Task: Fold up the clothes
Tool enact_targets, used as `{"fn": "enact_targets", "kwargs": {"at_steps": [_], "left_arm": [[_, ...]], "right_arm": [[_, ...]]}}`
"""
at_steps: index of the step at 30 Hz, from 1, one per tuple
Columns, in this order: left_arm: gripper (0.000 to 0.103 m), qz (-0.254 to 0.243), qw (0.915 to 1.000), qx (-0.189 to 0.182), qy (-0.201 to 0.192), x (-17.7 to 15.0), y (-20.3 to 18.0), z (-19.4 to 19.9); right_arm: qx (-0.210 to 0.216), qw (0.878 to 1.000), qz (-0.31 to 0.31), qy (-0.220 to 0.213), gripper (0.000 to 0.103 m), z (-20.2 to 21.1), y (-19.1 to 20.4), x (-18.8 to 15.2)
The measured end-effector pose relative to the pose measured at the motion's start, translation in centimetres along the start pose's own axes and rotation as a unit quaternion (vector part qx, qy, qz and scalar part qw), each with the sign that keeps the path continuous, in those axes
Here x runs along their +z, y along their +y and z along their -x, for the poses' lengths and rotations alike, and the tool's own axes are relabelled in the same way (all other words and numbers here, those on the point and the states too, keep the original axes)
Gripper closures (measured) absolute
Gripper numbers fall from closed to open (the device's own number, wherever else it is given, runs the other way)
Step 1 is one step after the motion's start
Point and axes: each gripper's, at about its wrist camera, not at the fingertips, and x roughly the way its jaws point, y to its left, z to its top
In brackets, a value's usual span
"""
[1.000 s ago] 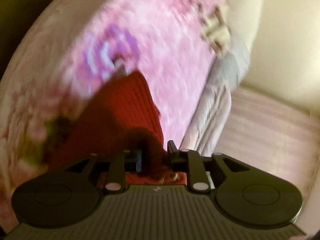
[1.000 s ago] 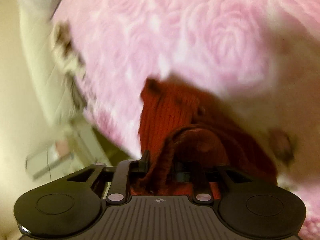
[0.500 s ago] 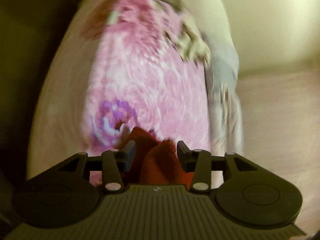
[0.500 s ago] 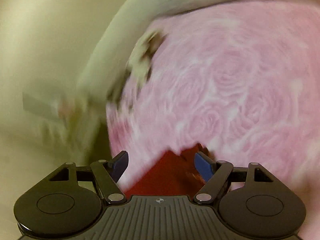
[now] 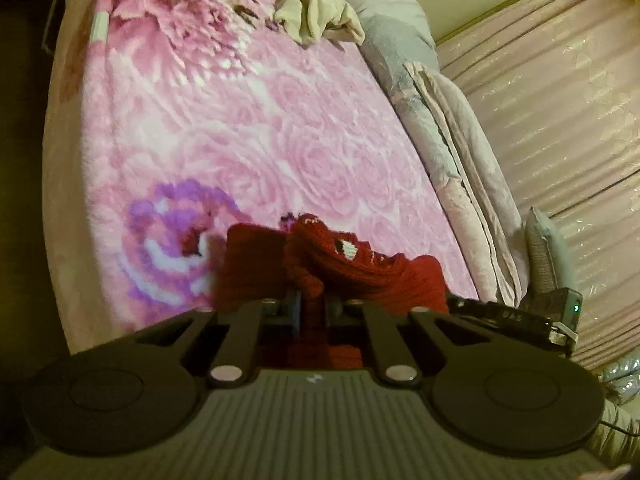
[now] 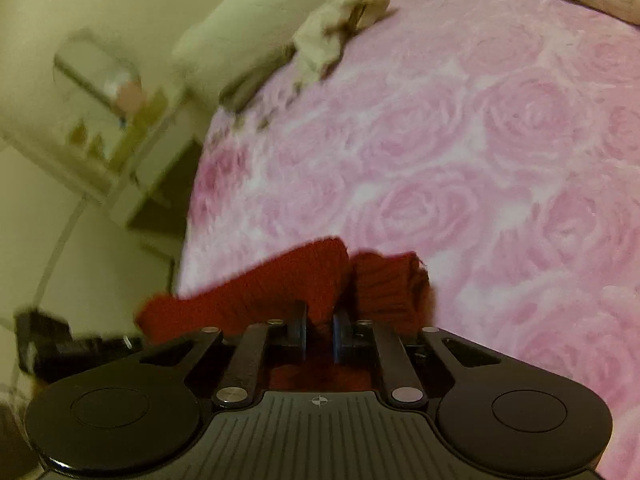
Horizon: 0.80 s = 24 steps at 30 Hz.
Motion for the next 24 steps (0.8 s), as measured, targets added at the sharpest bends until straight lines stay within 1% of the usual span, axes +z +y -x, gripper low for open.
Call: {"fn": "enact_targets", "kwargs": {"at_steps": [2, 4, 6, 7, 9, 10, 11, 12, 13, 14, 15, 16, 18, 19, 20, 22, 23, 24], "left_arm": [[0.096, 0.000, 0.9998, 0.000, -0.021, 0.2, -0.3, 0.6], [0.096, 0.011, 0.9991, 0.001, -0.040, 0.4, -0.2, 1.0], [0.096, 0.029, 0.9981, 0.013, -0.052, 0.5, 0.2, 0.7], [0.096, 0.037, 0.9980, 0.022, -0.046, 0.4, 0.5, 0.2], [0.093, 0.051, 0.9976, 0.038, -0.027, 0.0, 1.0, -0.9], [0.091, 0.058, 0.9971, 0.046, -0.018, -0.1, 1.2, -1.5], [0.089, 0.061, 0.9969, 0.047, -0.015, -0.2, 1.3, -1.5], [0.085, 0.061, 0.9970, 0.045, -0.015, -0.2, 1.3, -1.4], [0.084, 0.062, 0.9971, 0.041, -0.018, -0.1, 1.3, -1.1], [0.080, 0.061, 0.9974, 0.033, -0.021, 0.1, 1.3, -0.7], [0.074, 0.055, 0.9978, 0.028, -0.023, 0.4, 1.3, -0.2], [0.072, 0.046, 0.9983, 0.024, -0.025, 0.7, 1.2, 0.2], [0.063, 0.015, 0.9991, 0.027, -0.029, 1.3, 0.8, 0.7], [0.062, 0.002, 0.9992, 0.028, -0.028, 1.6, 0.6, 0.6], [0.062, -0.011, 0.9992, 0.029, -0.026, 1.9, 0.4, 0.4], [0.062, -0.024, 0.9994, 0.014, -0.018, 2.2, 0.2, -0.3], [0.066, -0.029, 0.9995, 0.005, -0.014, 2.3, 0.2, -0.7], [0.077, -0.035, 0.9993, -0.001, -0.010, 2.3, 0.1, -1.1]], "right_arm": [[-0.015, 0.999, -0.002, -0.037, 0.094, 1.1, 0.4, 0.4], [-0.034, 0.997, -0.003, -0.064, 0.094, 1.7, 0.7, 1.0], [-0.062, 0.995, 0.003, -0.073, 0.094, 1.4, 1.0, 1.3], [-0.078, 0.995, 0.006, -0.066, 0.094, 0.6, 1.1, 1.3], [-0.109, 0.993, 0.017, -0.030, 0.094, -1.3, 1.1, 1.0], [-0.117, 0.993, 0.019, -0.008, 0.093, -2.3, 1.0, 0.8], [-0.119, 0.993, 0.015, 0.003, 0.093, -2.7, 0.9, 0.7], [-0.112, 0.994, 0.004, 0.000, 0.082, -2.5, 0.7, 0.8], [-0.106, 0.994, -0.008, -0.002, 0.065, -2.3, 0.5, 0.9], [-0.099, 0.995, -0.013, -0.007, 0.054, -1.9, 0.4, 1.1], [-0.093, 0.995, -0.009, -0.014, 0.036, -1.4, 0.5, 1.3], [-0.087, 0.996, -0.006, -0.022, 0.033, -0.8, 0.6, 1.5], [-0.070, 0.997, 0.009, -0.022, 0.033, -0.2, 0.7, 2.1], [-0.063, 0.998, 0.016, -0.018, 0.033, -0.3, 0.8, 2.3], [-0.055, 0.998, 0.021, -0.013, 0.033, -0.5, 0.8, 2.5], [-0.038, 0.999, 0.027, 0.002, 0.033, -1.7, 0.9, 2.7], [-0.033, 0.999, 0.032, 0.010, 0.034, -2.2, 1.1, 2.6], [-0.030, 0.999, 0.034, 0.014, 0.053, -2.6, 1.2, 2.5]]}}
